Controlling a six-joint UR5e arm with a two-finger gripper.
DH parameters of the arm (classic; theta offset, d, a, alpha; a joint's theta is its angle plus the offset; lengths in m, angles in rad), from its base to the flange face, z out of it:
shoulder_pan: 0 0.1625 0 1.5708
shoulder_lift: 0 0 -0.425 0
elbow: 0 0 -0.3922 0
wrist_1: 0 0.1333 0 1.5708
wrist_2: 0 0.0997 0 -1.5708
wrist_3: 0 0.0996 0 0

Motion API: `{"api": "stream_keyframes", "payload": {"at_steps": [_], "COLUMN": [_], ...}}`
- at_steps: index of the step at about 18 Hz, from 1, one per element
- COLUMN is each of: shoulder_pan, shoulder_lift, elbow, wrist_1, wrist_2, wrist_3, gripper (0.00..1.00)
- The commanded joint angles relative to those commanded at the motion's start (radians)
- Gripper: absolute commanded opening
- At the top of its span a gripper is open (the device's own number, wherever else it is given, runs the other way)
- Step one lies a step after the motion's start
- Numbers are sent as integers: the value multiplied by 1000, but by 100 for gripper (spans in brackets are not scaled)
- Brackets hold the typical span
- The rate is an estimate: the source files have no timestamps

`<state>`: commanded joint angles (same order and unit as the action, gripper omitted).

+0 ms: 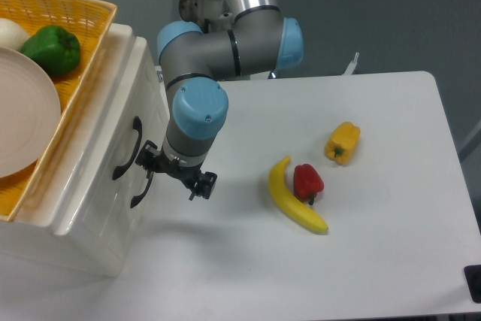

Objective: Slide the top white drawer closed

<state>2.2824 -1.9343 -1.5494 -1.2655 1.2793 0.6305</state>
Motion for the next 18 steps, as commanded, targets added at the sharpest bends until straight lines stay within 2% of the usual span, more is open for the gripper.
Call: {"api": "stream_keyframes", "payload": {"at_steps": [5,10,18], "shoulder_pan": [60,132,264], "shoulder_lift": [-2,-5,-8], "elbow": [0,5,26], "wrist_1": [3,9,8], "wrist_2": [8,107,115], "wrist_3": [132,285,567], "gripper": [100,100,100]}}
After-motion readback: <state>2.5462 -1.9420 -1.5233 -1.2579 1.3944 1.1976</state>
